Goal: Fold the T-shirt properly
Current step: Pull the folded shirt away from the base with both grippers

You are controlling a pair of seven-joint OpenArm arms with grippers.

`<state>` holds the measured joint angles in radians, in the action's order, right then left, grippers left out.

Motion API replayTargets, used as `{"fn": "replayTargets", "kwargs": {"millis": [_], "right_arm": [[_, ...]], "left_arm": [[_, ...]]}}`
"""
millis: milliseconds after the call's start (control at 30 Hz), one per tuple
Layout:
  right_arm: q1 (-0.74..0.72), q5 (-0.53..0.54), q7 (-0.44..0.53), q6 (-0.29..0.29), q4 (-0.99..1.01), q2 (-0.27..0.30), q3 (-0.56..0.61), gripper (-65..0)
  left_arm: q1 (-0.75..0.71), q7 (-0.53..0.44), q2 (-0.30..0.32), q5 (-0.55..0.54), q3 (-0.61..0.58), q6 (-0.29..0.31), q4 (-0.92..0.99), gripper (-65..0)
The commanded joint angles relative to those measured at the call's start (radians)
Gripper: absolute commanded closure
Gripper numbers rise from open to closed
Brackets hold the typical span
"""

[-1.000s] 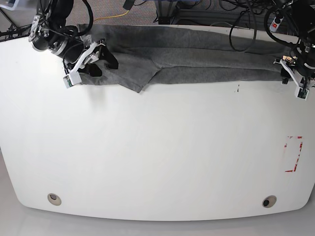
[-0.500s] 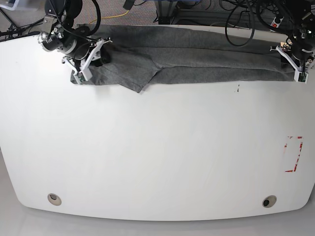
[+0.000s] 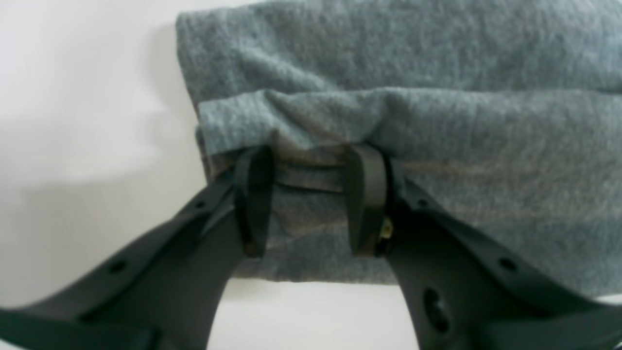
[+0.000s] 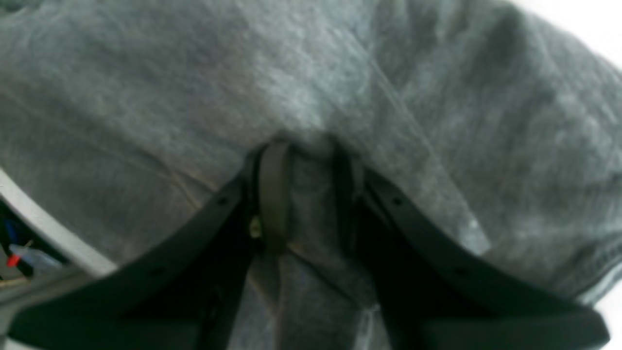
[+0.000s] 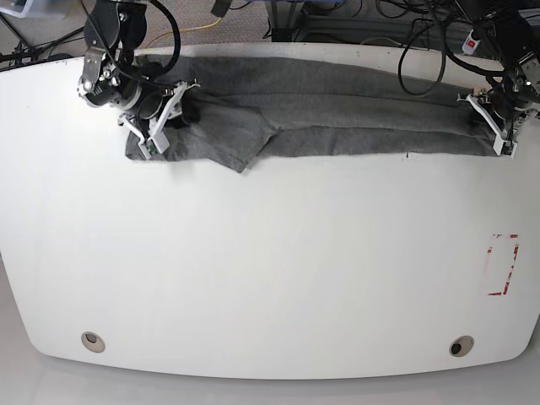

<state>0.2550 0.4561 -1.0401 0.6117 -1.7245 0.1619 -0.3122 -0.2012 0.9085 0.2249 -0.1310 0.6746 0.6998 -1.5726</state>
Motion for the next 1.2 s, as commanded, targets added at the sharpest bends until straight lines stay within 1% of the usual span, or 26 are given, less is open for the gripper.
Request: {"fn": "replayTargets", "kwargs": {"millis": [0,100,300,433,533,600,633,667,700,733,767,867,933,1033,1167], "right_arm": [[-0.049,-0.029,0.004,-0.006,0.048,0.032,-0.008,-15.1],[-0.132,-0.033,0.016,-0.006,0.11,0.054,-0.003,-15.2],[-0.293,-0.033,0.017,-0.006,0.242,0.103,-0.003,-15.2],[-0.356,-0.032,0.017,-0.006,0.303,0.129,-0.003,-15.2],[-0.366,-0.03,0.017,-0.006,0.304,0.129,-0.003,-15.2],[-0.368,-0.029,0.017,-0.006,0.304,0.129,-0.002,-15.2],[-0.368,-0.029,0.017,-0.006,0.304,0.129,-0.002,-15.2],[-0.368,-0.029,0.017,-0.006,0.304,0.129,-0.002,-15.2],[-0.368,-0.03,0.017,-0.006,0.304,0.129,-0.002,-15.2],[-0.365,-0.03,0.017,-0.006,0.304,0.129,-0.002,-15.2],[-0.363,-0.029,0.017,-0.006,0.304,0.126,-0.002,-15.2],[-0.354,-0.029,0.017,-0.006,0.304,0.123,-0.002,-15.2],[-0.343,-0.029,0.017,-0.006,0.304,0.121,-0.002,-14.9],[-0.339,-0.027,0.017,-0.006,0.304,0.121,-0.002,-14.9],[-0.336,-0.027,0.017,-0.006,0.304,0.121,-0.002,-14.7]], "left_arm": [[0.033,0.004,0.011,0.004,-0.016,-0.002,-0.005,-22.4],[0.062,0.004,0.011,0.004,-0.056,-0.002,-0.005,-22.4],[0.11,0.004,0.008,0.004,-0.088,-0.002,-0.005,-22.5],[0.144,0.007,0.008,0.004,-0.095,-0.002,-0.005,-22.8],[0.15,0.01,0.009,-0.005,-0.094,-0.002,-0.016,-23.2],[0.153,0.01,0.009,-0.008,-0.091,-0.002,-0.03,-26.0],[0.153,0.01,0.009,-0.02,-0.086,-0.002,-0.047,-29.6],[0.153,0.014,0.009,-0.039,-0.075,-0.002,-0.061,-33.3],[0.153,0.024,0.009,-0.054,-0.066,-0.002,-0.068,-35.7],[0.153,0.05,0.009,-0.081,-0.048,-0.002,-0.078,-38.6],[0.153,0.08,0.009,-0.115,-0.025,-0.002,-0.081,-39.7],[0.168,0.133,0.012,-0.206,0.035,-0.002,-0.081,-40.1],[0.174,0.16,0.028,-0.275,0.073,-0.002,-0.074,-40.3],[0.173,0.199,0.04,-0.359,0.095,-0.002,-0.051,-40.4],[0.173,0.238,0.066,-0.453,0.118,-0.002,0.024,-43.6]]}}
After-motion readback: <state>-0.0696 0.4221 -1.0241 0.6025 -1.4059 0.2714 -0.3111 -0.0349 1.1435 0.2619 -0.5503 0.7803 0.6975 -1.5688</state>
